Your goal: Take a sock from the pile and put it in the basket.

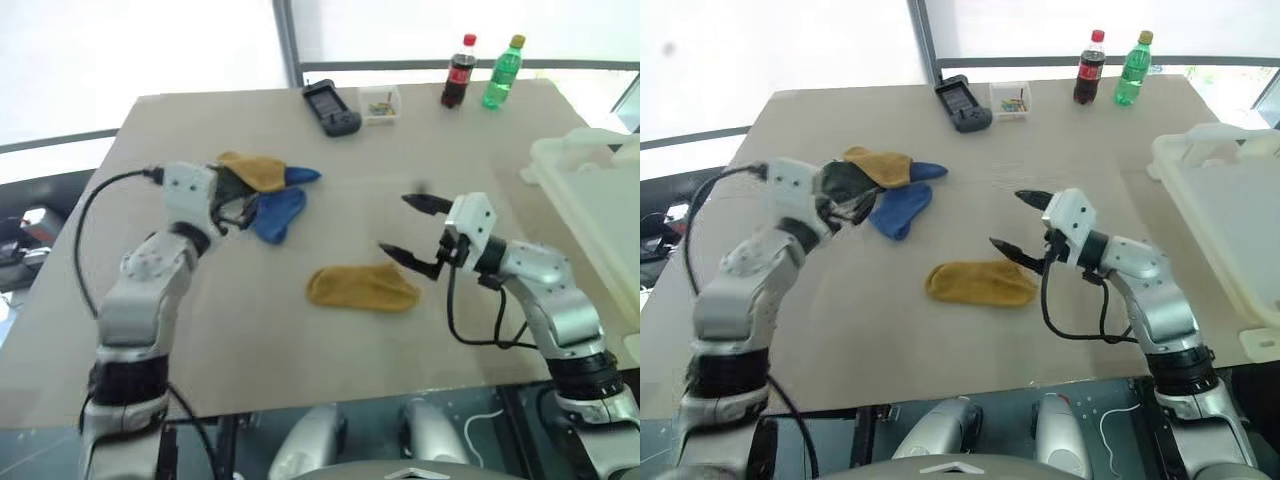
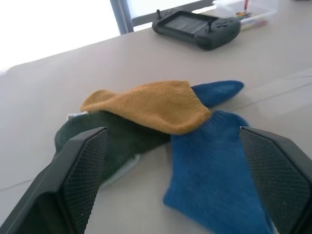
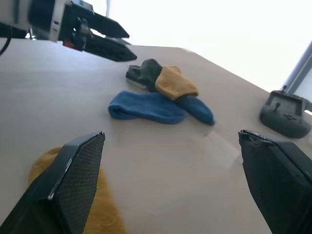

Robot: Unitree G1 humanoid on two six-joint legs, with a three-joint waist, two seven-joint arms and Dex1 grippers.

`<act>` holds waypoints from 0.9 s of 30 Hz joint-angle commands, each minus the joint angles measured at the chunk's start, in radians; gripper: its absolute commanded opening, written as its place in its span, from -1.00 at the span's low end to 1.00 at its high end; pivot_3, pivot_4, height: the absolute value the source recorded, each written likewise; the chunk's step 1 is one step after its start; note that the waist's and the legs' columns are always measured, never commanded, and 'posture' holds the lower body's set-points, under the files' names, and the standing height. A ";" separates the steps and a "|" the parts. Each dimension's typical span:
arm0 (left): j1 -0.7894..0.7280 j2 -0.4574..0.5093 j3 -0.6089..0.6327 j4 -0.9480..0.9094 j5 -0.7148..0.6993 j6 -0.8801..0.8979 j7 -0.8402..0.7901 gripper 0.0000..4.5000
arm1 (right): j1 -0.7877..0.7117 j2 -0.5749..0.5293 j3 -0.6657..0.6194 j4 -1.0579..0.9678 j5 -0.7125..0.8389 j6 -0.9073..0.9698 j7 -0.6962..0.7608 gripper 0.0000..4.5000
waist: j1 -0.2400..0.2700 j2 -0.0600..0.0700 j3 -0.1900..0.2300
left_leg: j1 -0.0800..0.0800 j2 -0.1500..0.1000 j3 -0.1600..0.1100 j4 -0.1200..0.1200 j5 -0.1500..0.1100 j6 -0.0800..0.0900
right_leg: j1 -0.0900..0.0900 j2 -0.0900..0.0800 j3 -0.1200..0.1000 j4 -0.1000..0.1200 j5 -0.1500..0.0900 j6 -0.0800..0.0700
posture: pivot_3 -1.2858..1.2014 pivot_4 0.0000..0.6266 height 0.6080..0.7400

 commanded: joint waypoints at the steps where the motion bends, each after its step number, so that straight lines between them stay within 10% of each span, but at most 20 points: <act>1: -0.101 -0.027 -0.065 0.163 0.074 -0.093 -0.002 1.00 | 0.014 -0.013 -0.047 -0.106 0.028 0.038 -0.041 0.99 | -0.005 0.000 0.000 | 0.000 0.000 0.000 0.000 0.000 0.000 | -0.001 0.000 0.001 0.000 0.000 0.000 | 0.03 -0.52 1.00; 17: -0.323 -0.094 -0.190 0.630 0.276 -0.275 0.025 1.00 | 0.059 -0.035 -0.082 -0.225 0.036 0.130 -0.135 0.99 | -0.021 -0.001 0.001 | -0.006 0.000 0.001 0.001 0.000 0.000 | -0.007 0.000 0.002 0.001 0.000 0.000 | 0.03 -0.52 1.00; 27: -0.351 -0.117 -0.182 0.723 0.279 -0.361 0.027 -0.65 | 0.073 -0.050 -0.096 -0.225 0.045 0.123 -0.140 1.00 | -0.029 -0.002 0.001 | -0.007 0.000 0.001 0.002 0.000 0.000 | -0.007 -0.001 0.001 0.001 0.000 0.000 | 0.03 -0.52 1.00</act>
